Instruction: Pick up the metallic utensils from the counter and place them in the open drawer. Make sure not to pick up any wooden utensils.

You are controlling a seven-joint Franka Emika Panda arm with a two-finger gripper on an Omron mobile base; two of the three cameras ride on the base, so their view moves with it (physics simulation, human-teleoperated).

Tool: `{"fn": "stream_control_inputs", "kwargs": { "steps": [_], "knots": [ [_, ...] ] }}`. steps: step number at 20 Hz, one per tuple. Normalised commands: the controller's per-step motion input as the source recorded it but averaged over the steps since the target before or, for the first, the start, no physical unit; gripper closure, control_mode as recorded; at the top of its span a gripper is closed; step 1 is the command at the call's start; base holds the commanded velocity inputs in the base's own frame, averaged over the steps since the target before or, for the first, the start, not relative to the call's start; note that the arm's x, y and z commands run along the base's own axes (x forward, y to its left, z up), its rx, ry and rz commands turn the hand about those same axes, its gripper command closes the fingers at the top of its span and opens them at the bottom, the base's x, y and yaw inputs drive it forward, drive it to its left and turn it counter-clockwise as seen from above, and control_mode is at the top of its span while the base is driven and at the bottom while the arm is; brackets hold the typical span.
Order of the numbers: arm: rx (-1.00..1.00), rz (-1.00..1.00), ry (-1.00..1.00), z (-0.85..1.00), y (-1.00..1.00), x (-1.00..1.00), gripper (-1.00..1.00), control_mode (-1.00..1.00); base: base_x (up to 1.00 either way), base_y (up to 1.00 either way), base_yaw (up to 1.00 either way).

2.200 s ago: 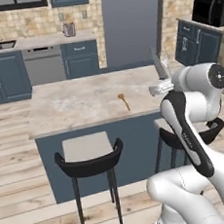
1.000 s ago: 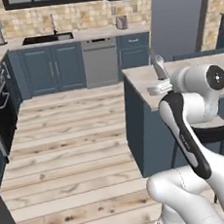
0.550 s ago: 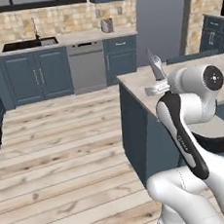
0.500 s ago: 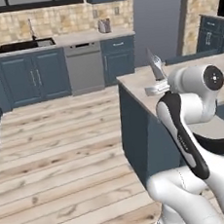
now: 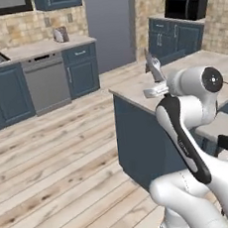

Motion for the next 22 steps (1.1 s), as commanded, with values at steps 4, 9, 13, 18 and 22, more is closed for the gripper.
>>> {"fn": "stream_control_inputs", "kwargs": {
  "steps": [4, 9, 13, 18, 22],
  "knots": [
    [0.0, 0.0, 0.0, 0.0, 0.0, 0.0, 1.0, 1.0, 0.52, 1.0, -0.61],
    [0.0, 0.0, 0.0, 0.0, 0.0, 0.0, 1.0, 1.0, 0.42, 1.0, -0.55],
    [0.0, 0.0, 0.0, 0.0, 0.0, 0.0, 1.0, 1.0, 0.05, 1.0, -0.46],
    [0.0, 0.0, 0.0, 0.0, 0.0, 0.0, 1.0, 1.0, 0.02, 1.0, -0.42],
    [0.0, 0.0, 0.0, 0.0, 0.0, 0.0, 1.0, 1.0, 0.11, 1.0, -0.4]
  ]
}}
